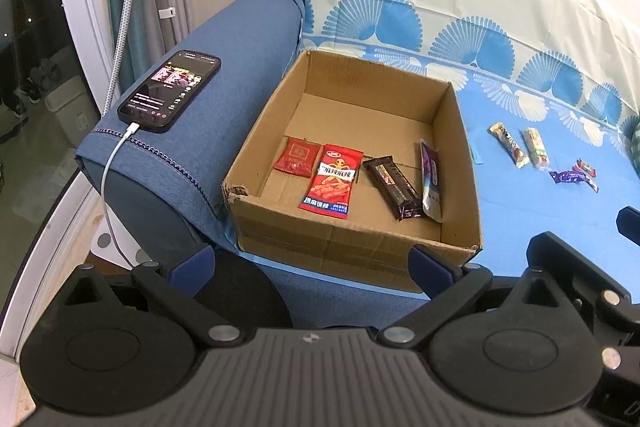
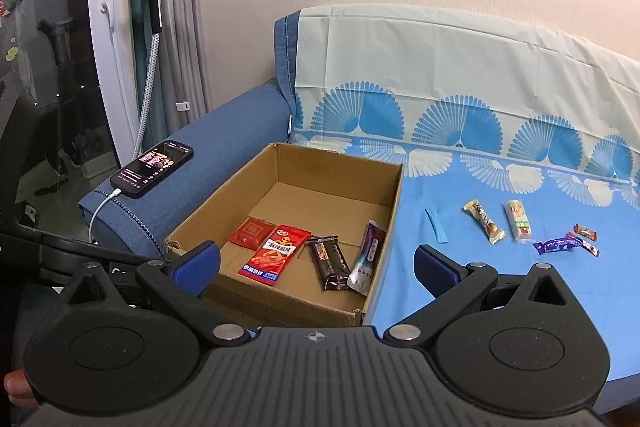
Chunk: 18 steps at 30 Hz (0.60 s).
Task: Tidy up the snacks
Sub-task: 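Withdraw both tools from the box and move toward the loose snacks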
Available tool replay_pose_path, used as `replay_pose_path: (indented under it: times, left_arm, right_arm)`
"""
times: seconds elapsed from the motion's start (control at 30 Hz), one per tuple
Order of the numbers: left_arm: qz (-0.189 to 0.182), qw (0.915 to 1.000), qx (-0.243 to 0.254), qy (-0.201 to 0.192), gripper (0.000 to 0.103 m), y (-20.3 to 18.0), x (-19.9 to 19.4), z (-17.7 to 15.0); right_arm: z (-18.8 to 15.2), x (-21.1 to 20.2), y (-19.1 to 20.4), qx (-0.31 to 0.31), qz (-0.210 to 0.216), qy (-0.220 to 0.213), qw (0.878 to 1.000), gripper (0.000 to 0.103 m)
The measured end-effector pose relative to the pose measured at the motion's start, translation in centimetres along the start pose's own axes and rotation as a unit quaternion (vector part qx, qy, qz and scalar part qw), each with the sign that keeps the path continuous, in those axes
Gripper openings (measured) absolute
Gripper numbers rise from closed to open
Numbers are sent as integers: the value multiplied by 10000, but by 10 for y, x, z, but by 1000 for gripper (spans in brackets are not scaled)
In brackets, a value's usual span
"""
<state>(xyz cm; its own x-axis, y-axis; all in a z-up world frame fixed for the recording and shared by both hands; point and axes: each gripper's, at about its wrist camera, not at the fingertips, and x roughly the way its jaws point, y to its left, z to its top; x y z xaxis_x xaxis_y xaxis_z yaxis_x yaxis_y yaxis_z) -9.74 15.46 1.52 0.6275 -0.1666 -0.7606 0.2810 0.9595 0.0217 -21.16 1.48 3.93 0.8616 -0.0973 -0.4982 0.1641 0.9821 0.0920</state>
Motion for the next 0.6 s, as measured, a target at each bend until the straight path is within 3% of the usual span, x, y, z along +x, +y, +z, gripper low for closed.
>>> replay_pose_path:
  times: [0.6]
  left_arm:
    - [74,9998,82,159,103,-4,13,1]
  right_arm:
    - [-2,15,-3,109,32,167,9998,102]
